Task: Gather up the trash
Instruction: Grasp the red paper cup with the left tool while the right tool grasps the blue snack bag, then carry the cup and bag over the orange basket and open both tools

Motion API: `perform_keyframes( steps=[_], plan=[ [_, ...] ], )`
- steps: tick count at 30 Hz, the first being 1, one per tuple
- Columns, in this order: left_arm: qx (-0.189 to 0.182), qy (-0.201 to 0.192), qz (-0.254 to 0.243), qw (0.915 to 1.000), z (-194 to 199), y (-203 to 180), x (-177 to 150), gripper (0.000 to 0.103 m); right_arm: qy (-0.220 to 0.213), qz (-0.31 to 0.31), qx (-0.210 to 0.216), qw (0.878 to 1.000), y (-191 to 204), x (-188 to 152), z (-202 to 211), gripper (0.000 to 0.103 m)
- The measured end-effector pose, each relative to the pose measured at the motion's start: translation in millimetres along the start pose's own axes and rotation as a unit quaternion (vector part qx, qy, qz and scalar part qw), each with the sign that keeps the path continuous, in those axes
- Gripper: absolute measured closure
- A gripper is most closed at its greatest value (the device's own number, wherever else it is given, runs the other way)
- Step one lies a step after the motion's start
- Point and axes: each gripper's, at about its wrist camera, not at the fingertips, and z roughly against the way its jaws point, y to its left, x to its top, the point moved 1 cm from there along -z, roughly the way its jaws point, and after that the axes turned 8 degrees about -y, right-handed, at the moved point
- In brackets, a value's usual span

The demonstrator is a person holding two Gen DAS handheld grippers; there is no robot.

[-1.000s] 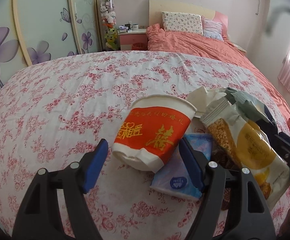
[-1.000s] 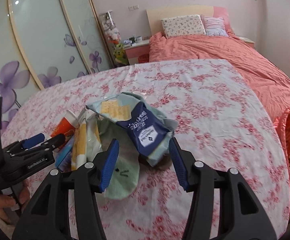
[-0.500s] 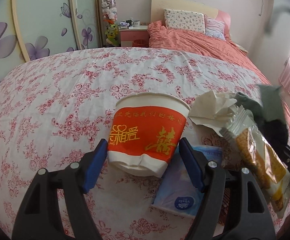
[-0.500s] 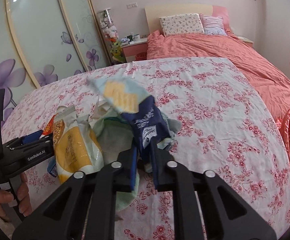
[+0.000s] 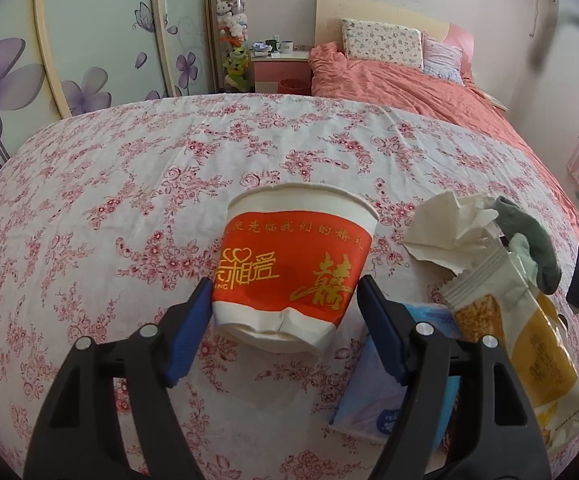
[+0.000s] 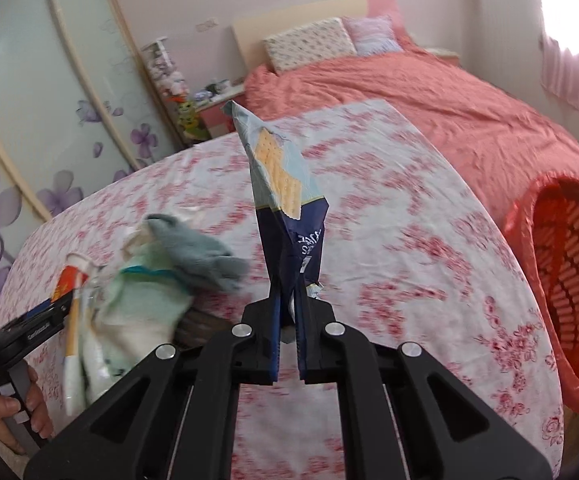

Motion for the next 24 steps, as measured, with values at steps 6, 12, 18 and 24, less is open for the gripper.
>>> perform_keyframes(
  steps=[6,12,18,24],
  plan=[
    [0.0,0.003,0.003,1.0,-5.6,-1.7,-2.6,0.033,0.003,-0.012,0.003,1.0,-7.0,1.0,-3.4,0.097],
    [-0.001,-0.007,0.005,1.0,3.2,1.4,0.2,0.034,0.0,-0.007,0.005,1.0,-10.2,0.3,4.5,0.097],
    [0.0,-0.039,0.003,0.9993,33.1,0.7,12.4,0.034,-0.014,0.003,0.008,1.0,-9.8,4.3,23.5,0.097],
    [-0.014,-0.06,-0.005,0.9981,65.7,-15.4,22.4,0.034,-0.03,0.005,0.013,0.999,-13.9,11.3,47.3,0.097]
  ],
)
